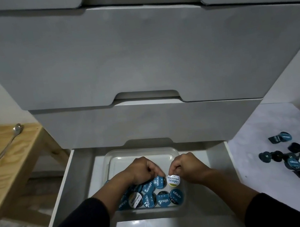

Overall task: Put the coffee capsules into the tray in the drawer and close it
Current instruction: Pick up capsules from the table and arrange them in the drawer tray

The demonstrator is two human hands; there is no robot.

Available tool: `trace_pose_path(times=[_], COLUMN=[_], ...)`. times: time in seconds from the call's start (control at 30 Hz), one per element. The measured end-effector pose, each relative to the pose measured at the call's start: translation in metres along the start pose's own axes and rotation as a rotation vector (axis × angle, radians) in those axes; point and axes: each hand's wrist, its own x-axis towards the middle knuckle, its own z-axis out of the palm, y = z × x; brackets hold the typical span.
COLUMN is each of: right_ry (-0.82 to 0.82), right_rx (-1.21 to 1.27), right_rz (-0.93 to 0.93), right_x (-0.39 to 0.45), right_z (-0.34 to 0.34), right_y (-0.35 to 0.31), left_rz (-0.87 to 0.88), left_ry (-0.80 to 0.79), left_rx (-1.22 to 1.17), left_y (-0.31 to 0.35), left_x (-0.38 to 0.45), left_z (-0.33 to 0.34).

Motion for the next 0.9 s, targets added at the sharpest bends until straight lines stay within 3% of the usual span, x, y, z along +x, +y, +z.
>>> trace_pose_path(times=[0.53,0.9], right_ry=[-0.024,0.126], right_rx=[-0.193,-0.228], right_rz=[-0.034,-0.076], right_x=[0.002,-0.022], right_z=[0.015,0.024], right_y=[-0.003,-0.012], left_rz=[0.023,-0.059], left_ry=[0.015,0.315], left_rx=[0.047,0.306], left_y=[0.009,0.044], left_x=[-0.01,-0.043], left_z=[0.003,0.023])
